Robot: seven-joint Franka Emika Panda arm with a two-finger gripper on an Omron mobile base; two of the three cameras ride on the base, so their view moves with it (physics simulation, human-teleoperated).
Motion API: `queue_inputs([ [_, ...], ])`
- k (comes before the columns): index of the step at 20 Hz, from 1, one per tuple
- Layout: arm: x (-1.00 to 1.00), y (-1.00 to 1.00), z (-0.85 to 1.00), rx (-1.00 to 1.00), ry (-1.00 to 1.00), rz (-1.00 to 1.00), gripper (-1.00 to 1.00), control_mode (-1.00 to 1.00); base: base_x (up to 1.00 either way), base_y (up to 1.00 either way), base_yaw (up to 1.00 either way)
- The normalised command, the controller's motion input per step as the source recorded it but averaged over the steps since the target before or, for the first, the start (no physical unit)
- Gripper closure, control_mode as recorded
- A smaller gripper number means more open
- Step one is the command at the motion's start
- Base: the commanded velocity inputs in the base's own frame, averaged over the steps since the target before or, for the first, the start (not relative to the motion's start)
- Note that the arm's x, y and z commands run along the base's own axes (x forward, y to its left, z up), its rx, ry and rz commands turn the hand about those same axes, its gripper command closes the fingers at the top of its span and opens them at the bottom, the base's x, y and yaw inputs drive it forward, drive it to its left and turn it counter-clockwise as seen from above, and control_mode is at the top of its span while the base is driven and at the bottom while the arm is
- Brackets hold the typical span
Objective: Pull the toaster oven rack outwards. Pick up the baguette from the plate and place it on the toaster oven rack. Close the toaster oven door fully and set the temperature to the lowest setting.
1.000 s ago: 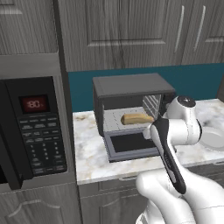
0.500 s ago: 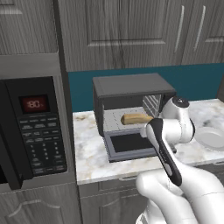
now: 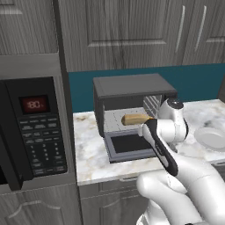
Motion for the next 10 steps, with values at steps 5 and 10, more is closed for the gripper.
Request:
queue_inputs([
  [5, 0.35, 0.0, -0.14, 0.0, 0.0, 0.0, -1.0, -1.0, 0.0, 0.0, 0.0],
  [10, 0.33, 0.0, -0.11, 0.0, -0.02, 0.0, -1.0, -1.0, 0.0, 0.0, 0.0],
])
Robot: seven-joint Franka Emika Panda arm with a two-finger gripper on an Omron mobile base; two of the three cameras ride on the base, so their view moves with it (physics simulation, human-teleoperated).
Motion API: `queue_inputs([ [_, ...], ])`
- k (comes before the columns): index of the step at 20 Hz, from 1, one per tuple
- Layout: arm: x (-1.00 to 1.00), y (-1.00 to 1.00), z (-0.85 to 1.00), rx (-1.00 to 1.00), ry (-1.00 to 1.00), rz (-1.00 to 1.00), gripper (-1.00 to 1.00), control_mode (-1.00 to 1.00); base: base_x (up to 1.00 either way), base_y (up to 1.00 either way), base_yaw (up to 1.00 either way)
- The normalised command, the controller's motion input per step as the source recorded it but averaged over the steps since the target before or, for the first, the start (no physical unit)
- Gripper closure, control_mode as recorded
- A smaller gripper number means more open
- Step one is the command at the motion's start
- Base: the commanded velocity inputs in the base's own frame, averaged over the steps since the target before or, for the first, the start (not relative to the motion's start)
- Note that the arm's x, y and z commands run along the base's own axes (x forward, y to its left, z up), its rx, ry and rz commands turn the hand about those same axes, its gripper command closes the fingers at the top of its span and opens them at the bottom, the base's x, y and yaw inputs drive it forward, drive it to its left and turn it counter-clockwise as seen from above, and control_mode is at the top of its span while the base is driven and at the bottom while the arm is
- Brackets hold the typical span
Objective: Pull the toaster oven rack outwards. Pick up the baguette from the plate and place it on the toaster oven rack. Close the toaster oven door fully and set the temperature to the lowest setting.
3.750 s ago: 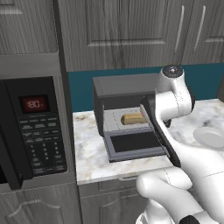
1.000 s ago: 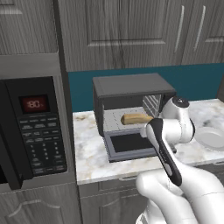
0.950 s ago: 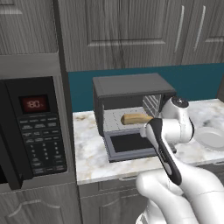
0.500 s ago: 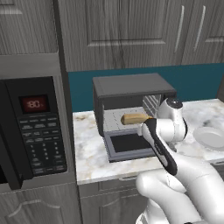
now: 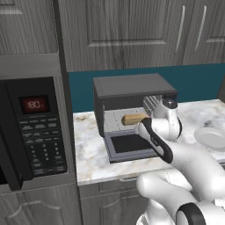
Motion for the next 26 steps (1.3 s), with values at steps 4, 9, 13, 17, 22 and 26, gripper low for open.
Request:
queue_inputs([
  [4, 0.33, 0.0, -0.09, 0.0, -0.01, 0.0, -1.0, -1.0, 0.0, 0.0, 0.0],
  [9, 0.35, 0.0, -0.03, 0.0, 0.0, 0.0, -1.0, -1.0, 0.0, 0.0, 0.0],
  [13, 0.36, 0.0, 0.0, 0.0, 0.0, 0.0, -1.0, -1.0, 0.0, 0.0, 0.0],
  [17, 0.37, 0.0, 0.0, 0.0, 0.0, 0.0, -1.0, -1.0, 0.0, 0.0, 0.0],
  [22, 0.32, 0.0, 0.0, 0.0, -0.14, 0.0, -1.0, -1.0, 0.0, 0.0, 0.0],
  [26, 0.16, 0.0, 0.0, 0.02, -0.44, 0.0, -1.0, -1.0, 0.0, 0.0, 0.0],
])
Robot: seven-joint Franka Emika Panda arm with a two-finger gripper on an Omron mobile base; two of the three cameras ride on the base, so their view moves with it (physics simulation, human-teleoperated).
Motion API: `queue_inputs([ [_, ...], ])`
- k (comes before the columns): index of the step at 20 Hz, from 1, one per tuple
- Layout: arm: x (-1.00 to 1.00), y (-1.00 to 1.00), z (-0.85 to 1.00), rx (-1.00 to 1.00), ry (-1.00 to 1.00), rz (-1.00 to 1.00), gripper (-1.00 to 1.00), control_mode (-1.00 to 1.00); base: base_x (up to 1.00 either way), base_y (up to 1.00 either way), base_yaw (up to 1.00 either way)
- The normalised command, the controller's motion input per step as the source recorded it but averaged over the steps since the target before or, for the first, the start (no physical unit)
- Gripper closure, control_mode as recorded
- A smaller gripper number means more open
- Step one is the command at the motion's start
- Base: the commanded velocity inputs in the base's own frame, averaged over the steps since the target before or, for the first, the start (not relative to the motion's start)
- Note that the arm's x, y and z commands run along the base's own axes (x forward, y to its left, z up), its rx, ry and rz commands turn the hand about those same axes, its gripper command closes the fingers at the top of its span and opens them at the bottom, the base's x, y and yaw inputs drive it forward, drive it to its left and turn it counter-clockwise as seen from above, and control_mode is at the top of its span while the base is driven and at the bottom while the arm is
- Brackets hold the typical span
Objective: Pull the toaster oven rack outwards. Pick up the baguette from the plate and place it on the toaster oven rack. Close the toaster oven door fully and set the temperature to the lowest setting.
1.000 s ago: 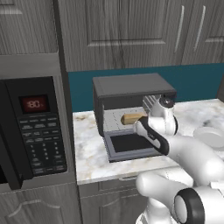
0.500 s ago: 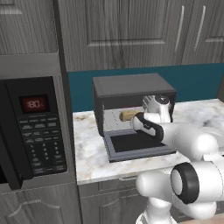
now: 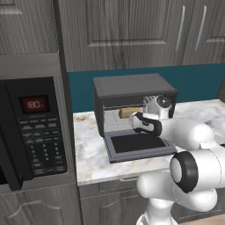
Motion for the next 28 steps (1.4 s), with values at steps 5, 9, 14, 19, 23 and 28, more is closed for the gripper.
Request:
queue_inputs([
  [5, 0.41, 0.0, 0.01, 0.02, -0.35, 0.0, -1.0, -1.0, 0.0, 0.0, 0.0],
  [9, 0.17, -0.01, 0.4, 0.02, -0.02, -0.02, -1.0, -1.0, 0.0, 0.0, 0.0],
  [14, -0.36, -0.21, 0.65, 0.03, 0.24, -0.05, -1.0, -1.0, 0.0, 0.0, 0.0],
  [19, -0.43, -0.22, 0.61, 0.05, 0.32, -0.12, -1.0, -1.0, 0.0, 0.0, 0.0],
  [23, -0.14, -0.06, 0.58, 0.09, 0.32, -0.16, -1.0, -1.0, 0.0, 0.0, 0.0],
  [28, 0.0, 0.0, 0.17, 0.08, 0.24, -0.12, -1.0, -1.0, 0.0, 0.0, 0.0],
])
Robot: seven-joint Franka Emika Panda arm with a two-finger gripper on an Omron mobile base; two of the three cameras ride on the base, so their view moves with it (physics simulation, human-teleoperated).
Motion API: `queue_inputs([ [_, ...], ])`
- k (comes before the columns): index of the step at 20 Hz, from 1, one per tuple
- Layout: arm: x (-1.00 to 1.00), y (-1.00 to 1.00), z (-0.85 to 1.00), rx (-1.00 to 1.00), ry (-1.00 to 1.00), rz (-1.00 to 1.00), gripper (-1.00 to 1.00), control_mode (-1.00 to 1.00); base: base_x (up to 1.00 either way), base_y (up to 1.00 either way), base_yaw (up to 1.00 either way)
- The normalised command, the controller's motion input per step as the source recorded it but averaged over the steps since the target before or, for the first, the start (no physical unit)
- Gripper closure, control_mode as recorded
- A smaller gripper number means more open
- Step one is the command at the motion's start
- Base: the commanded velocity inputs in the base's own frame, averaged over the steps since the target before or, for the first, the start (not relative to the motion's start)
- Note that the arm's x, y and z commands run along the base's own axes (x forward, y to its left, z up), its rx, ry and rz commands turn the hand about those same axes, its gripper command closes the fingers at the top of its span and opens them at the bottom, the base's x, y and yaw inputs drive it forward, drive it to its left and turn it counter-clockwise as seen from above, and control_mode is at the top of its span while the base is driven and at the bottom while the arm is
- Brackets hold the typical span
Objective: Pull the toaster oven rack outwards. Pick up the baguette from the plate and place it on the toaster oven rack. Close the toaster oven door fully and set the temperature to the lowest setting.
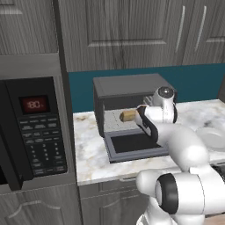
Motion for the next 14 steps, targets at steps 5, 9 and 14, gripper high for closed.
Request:
queue_inputs([
  [5, -0.08, -0.05, -0.03, 0.09, 0.18, 0.0, -1.0, -1.0, 0.0, 0.0, 0.0],
  [9, 0.0, -0.01, -0.34, 0.02, 0.11, 0.0, -1.0, -1.0, 0.0, 0.0, 0.0],
  [14, -0.01, 0.0, -0.7, 0.01, 0.0, 0.01, -1.0, -1.0, 0.0, 0.0, 0.0],
])
